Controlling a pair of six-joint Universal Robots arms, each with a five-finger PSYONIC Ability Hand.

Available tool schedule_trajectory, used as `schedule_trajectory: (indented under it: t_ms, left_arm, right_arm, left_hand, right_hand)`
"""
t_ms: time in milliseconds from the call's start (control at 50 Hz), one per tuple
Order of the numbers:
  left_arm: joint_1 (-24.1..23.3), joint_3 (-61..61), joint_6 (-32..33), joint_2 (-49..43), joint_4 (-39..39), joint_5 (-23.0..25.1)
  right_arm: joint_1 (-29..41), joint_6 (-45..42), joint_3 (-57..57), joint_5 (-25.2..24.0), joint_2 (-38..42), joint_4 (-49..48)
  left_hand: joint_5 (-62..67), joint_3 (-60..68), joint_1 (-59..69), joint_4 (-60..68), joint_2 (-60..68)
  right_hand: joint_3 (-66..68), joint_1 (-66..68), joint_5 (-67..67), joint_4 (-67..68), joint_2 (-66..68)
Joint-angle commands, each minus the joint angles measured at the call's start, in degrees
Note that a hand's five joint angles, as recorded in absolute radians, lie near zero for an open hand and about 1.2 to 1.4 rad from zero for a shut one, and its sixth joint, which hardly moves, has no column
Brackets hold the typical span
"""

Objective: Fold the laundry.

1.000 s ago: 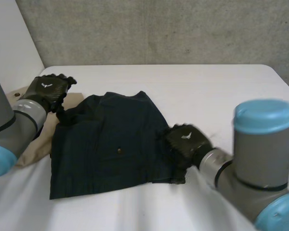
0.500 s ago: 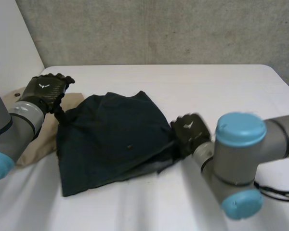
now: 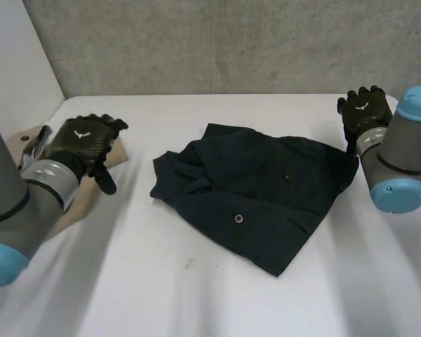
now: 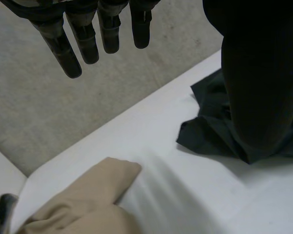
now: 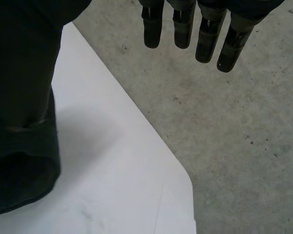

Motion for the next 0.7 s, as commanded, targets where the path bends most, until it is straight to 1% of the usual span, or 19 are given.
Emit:
schedule_trajectory:
  t_ms: [20, 80, 100, 160, 180, 260, 360, 440, 560, 620, 660, 700]
  left_arm:
    - [-1.2, 1.1, 0.3, -4.6, 3.2, 0.4]
    - [-1.5, 2.4, 1.7, -6.9, 4.0, 2.2]
    - [-1.8, 3.3, 3.3, -8.5, 4.1, 4.1]
    - [-2.5, 4.5, 6.2, -11.0, 3.9, 6.9]
    - [-3.1, 5.4, 8.1, -12.6, 4.0, 8.3]
    - [-4.5, 8.2, 11.6, -17.1, 3.9, 9.1]
    - [-6.3, 12.2, 13.2, -22.8, 3.8, 9.1]
    - [-7.2, 16.1, 13.2, -27.2, 3.5, 8.4]
    - [-8.7, 22.3, 13.3, -31.7, 3.1, 1.2]
    - [-9.2, 24.4, 13.4, -33.1, 3.0, -0.9]
    - [-9.3, 25.0, 13.4, -33.6, 2.8, -1.4]
    - [-9.6, 25.5, 13.4, -34.3, 2.6, -1.5]
  right_arm:
    - [1.8, 6.2, 14.9, 0.4, -15.3, 6.0]
    - [3.2, 9.5, 19.6, 0.0, -19.1, 9.0]
    - [4.1, 11.6, 22.6, -0.2, -21.6, 10.6]
    - [5.7, 15.2, 27.0, -0.9, -26.1, 13.7]
    - [6.8, 17.5, 29.8, -1.9, -28.9, 15.2]
    - [9.7, 21.3, 36.2, -4.8, -33.3, 16.2]
    - [13.4, 23.0, 40.9, -6.5, -34.1, 15.7]
    - [15.8, 24.2, 42.5, -7.3, -33.7, 14.7]
    - [17.1, 25.9, 43.0, -7.4, -29.2, 9.5]
    - [17.2, 26.0, 42.6, -7.2, -26.8, 6.6]
    - [17.2, 25.9, 42.3, -7.1, -25.4, 5.0]
    - [17.2, 25.4, 42.0, -6.9, -22.8, 2.7]
  left_hand:
    - [3.0, 3.4, 4.3, 3.0, 3.6]
    - [4.4, 4.8, 5.7, 4.4, 5.0]
    - [5.7, 6.1, 7.0, 5.7, 6.3]
    - [6.0, 6.5, 7.4, 6.0, 6.7]
    - [6.2, 6.7, 7.5, 6.2, 6.8]
    - [6.9, 7.3, 8.2, 6.9, 7.5]
    - [10.1, 10.5, 11.4, 10.1, 10.7]
    - [12.4, 12.9, 13.8, 12.4, 13.1]
    - [21.0, 21.4, 22.3, 21.0, 21.6]
    - [25.0, 25.5, 26.4, 25.0, 25.7]
    - [28.2, 28.7, 29.6, 28.2, 28.9]
    - [35.1, 35.5, 36.4, 35.1, 35.7]
  right_hand:
    - [-1.4, -0.9, -3.0, -2.7, -1.7]
    - [-1.4, -0.9, -3.0, -2.7, -1.7]
    - [-1.4, -0.9, -3.0, -2.7, -1.7]
    - [-1.4, -0.9, -3.0, -2.7, -1.7]
    - [-1.4, -0.9, -3.0, -2.7, -1.7]
    - [2.2, 2.7, 0.6, 0.9, 1.9]
    - [3.9, 4.4, 2.3, 2.6, 3.6]
    - [5.4, 6.0, 3.8, 4.1, 5.1]
    - [5.0, 5.6, 3.4, 3.7, 4.8]
    - [5.0, 5.6, 3.4, 3.7, 4.8]
    - [5.2, 5.8, 3.6, 3.9, 4.9]
    - [5.7, 6.3, 4.1, 4.4, 5.4]
